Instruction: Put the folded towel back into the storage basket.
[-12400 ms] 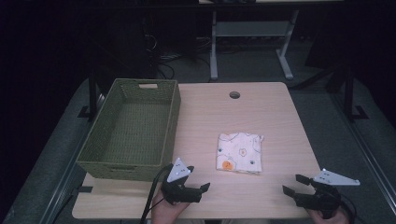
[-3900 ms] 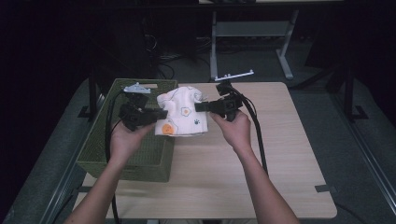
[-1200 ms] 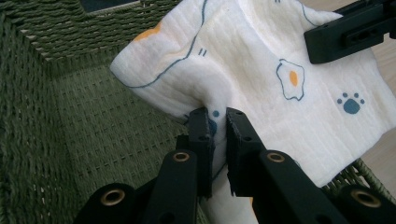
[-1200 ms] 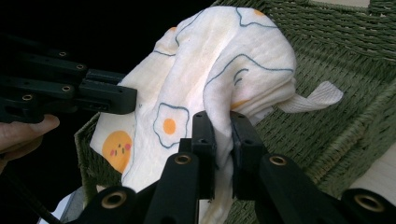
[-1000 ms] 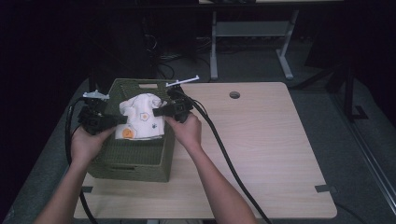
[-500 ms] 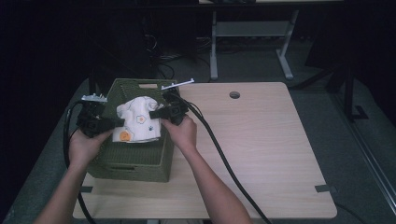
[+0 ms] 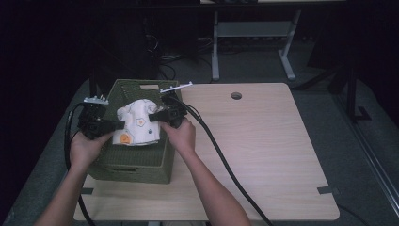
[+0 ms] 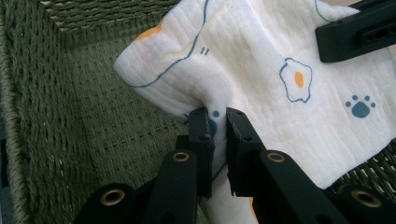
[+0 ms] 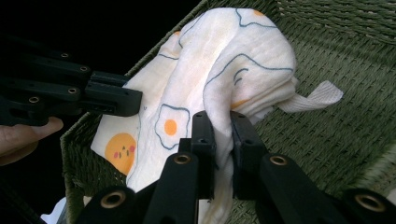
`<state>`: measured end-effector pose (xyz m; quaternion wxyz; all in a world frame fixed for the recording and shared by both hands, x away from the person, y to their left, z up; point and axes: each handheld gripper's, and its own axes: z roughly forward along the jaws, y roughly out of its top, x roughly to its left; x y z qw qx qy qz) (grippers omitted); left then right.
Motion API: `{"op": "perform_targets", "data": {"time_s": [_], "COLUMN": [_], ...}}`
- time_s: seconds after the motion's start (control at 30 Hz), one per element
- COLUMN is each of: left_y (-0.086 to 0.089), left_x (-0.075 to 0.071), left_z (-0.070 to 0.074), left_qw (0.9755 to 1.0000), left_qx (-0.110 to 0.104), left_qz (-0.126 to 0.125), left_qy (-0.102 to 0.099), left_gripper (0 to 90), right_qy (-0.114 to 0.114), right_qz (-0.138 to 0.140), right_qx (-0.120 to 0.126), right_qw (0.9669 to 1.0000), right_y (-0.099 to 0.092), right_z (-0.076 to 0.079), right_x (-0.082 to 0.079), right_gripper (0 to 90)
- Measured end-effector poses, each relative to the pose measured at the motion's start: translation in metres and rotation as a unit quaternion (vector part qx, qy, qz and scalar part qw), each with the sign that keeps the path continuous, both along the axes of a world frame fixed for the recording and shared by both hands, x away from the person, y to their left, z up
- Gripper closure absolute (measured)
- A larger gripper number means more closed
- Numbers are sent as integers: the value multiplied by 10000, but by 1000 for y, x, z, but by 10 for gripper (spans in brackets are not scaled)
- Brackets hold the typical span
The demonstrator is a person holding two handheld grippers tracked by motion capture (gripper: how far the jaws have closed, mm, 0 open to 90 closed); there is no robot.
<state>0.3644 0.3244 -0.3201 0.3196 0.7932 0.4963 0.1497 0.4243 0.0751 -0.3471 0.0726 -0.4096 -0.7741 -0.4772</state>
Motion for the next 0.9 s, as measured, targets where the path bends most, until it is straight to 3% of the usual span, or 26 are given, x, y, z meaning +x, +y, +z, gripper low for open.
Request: {"op": "perform_targets", "data": {"time_s": [0.33,0.5,0.9], "left_y": [2,2,-2], "left_x": [3,3,4], "left_z": [-3,-6,-7], "left_qw": [10000,9998,9995], "left_qx": [36,183,312], "left_qz": [43,28,-55], "left_qy": [23,20,-35], "left_gripper": [822,820,820], "right_qy": [6,17,-32], "right_qz": [-40,-29,-65], "right_qx": [-59,-76,-79], "right_qw": [10000,10000,9999], "right_y": [4,6,7], "right_z": [-8,-10,-11], "right_x": [1,1,-1], "right_gripper": [811,810,801]}}
